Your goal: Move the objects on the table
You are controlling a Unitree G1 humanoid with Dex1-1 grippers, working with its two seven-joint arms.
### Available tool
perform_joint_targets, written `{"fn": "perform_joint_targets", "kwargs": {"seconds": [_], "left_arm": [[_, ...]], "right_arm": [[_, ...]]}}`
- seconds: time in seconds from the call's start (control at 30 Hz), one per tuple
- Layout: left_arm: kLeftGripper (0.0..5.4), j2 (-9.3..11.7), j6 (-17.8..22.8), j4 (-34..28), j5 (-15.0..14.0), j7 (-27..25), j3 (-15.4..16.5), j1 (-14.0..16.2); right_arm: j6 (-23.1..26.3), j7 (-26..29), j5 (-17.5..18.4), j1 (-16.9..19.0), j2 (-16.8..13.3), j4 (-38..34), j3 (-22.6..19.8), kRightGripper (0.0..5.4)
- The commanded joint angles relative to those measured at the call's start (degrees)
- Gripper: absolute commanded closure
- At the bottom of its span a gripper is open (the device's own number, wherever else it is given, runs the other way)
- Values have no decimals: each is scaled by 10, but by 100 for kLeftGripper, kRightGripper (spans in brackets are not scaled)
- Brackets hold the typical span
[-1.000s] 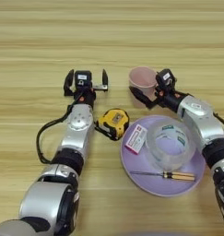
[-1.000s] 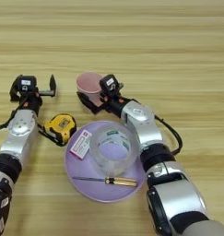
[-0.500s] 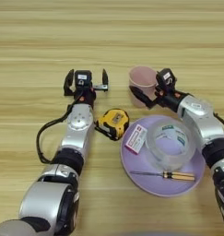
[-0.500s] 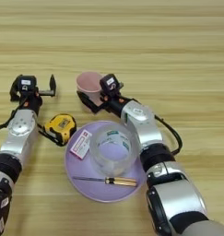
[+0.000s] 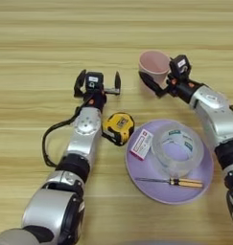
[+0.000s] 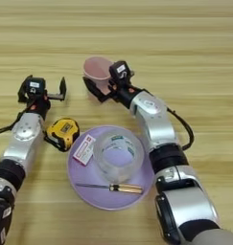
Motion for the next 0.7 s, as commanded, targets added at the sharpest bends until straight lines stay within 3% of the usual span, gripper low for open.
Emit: {"fn": "perform_joint_targets", "kwargs": {"seconds": [0.03,0.37,0.7], "left_arm": [[0,-11,-15,-33,4,-54,-34,19],[0,-18,-43,-83,3,-144,-83,51],[0,-16,-48,-94,7,-160,-100,60]], "right_arm": [[28,-14,7,-26,-14,-25,-14,86],[56,-29,14,-55,-20,-31,-21,86],[105,-29,24,-38,-12,-89,-10,86]]}}
